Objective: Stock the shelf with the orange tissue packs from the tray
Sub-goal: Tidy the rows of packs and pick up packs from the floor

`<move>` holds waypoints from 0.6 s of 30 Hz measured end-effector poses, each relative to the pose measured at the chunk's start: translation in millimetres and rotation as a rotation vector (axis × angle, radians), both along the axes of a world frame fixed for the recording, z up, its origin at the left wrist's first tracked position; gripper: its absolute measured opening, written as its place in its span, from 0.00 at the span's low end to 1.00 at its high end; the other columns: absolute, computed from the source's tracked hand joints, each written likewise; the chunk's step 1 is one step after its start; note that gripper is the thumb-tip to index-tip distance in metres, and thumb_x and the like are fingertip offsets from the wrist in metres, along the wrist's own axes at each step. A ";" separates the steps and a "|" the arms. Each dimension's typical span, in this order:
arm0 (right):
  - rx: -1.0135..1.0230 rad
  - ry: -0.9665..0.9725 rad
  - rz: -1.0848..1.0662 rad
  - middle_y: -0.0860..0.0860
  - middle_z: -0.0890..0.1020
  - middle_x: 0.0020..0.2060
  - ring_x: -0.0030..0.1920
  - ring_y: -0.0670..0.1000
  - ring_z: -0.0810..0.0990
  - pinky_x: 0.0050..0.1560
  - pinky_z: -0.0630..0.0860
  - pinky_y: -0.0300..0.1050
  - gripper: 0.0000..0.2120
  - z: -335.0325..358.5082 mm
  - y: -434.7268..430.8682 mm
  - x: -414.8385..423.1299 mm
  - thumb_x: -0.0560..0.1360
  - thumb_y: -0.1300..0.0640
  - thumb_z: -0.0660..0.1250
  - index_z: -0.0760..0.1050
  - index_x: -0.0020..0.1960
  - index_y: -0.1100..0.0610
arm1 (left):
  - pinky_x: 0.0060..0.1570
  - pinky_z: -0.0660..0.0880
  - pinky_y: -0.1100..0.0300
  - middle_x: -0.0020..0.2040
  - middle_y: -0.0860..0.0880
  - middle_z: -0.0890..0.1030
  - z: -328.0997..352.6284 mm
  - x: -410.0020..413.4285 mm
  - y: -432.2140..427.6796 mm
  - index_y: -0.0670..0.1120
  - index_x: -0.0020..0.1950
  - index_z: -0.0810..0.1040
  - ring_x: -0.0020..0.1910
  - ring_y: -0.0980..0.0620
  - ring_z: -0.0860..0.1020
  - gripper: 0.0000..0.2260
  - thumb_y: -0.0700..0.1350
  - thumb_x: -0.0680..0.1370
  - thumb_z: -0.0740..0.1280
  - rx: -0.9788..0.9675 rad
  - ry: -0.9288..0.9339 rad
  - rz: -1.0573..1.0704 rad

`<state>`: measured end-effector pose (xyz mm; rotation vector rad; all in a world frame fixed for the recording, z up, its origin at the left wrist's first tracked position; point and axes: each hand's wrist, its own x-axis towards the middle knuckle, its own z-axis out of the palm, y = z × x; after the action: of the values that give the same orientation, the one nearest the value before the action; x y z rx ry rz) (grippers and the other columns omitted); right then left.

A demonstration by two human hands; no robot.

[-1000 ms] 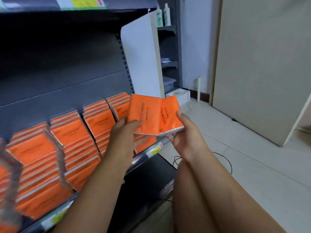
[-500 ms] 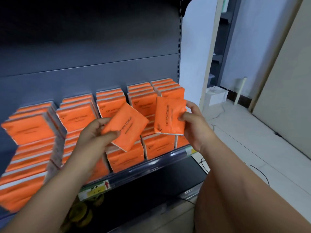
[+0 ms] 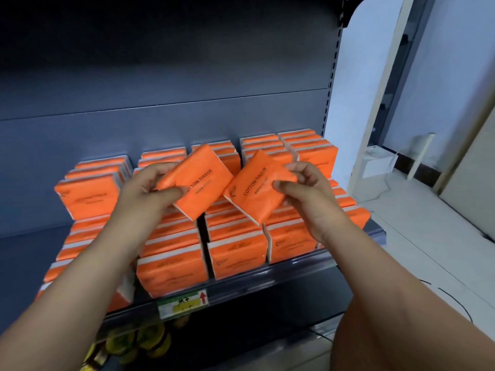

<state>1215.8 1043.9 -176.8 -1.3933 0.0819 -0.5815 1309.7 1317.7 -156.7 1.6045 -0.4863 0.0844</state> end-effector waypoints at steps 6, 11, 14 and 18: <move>-0.435 -0.118 -0.046 0.55 0.62 0.78 0.54 0.43 0.81 0.51 0.79 0.39 0.39 5.3 13.9 24.7 0.68 0.65 0.68 0.70 0.73 0.37 | 0.64 0.76 0.55 0.58 0.53 0.83 -0.8 34.9 30.5 0.73 0.53 0.81 0.54 0.60 0.81 0.29 0.37 0.71 0.77 0.272 -0.271 0.170; -0.640 -0.107 -0.104 0.30 0.78 0.53 0.52 0.38 0.79 0.55 0.80 0.45 0.26 11.7 22.1 45.6 0.72 0.65 0.75 0.73 0.65 0.47 | 0.50 0.69 0.80 0.57 0.55 0.82 -8.3 49.1 42.2 0.62 0.57 0.78 0.46 0.73 0.77 0.25 0.32 0.73 0.76 0.412 -0.349 0.204; -0.837 -0.176 -0.165 0.35 0.78 0.50 0.52 0.45 0.79 0.57 0.77 0.51 0.23 12.2 22.6 62.1 0.71 0.61 0.76 0.76 0.61 0.45 | 0.56 0.67 0.78 0.57 0.53 0.81 -14.9 56.2 56.8 0.54 0.62 0.80 0.53 0.62 0.78 0.24 0.32 0.72 0.77 0.516 -0.437 0.226; -0.893 -0.220 -0.208 0.44 0.78 0.50 0.51 0.44 0.77 0.56 0.78 0.48 0.22 2.8 18.2 84.9 0.67 0.63 0.78 0.81 0.59 0.51 | 0.65 0.72 0.60 0.62 0.49 0.78 -21.0 64.7 75.0 0.46 0.68 0.82 0.61 0.53 0.77 0.24 0.32 0.73 0.76 0.600 -0.657 0.240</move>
<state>1300.6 1062.1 -174.0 -2.1836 -0.2427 -1.0108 1374.4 1392.7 -177.7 2.2177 -0.8762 0.7199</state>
